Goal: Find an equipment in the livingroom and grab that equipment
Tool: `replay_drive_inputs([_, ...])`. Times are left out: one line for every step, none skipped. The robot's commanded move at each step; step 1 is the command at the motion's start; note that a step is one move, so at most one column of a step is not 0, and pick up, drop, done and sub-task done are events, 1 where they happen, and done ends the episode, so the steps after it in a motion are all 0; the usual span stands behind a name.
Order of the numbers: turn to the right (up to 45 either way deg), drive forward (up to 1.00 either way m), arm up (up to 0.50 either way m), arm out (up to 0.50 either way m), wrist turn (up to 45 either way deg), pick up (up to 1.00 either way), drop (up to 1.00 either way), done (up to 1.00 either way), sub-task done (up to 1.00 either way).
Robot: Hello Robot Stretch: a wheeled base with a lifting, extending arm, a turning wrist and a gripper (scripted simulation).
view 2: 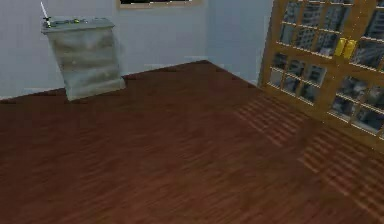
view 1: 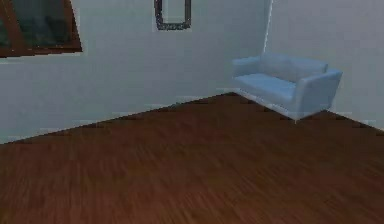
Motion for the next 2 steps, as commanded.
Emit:
replay_drive_inputs([-45.0, 0.00, 0.00, 0.00, 0.0, 0.00, 0.00, 0.00, 0.00])
replay_drive_inputs([-45.0, 0.00, 0.00, 0.00, 0.0, 0.00, 0.00, 0.00, 0.00])
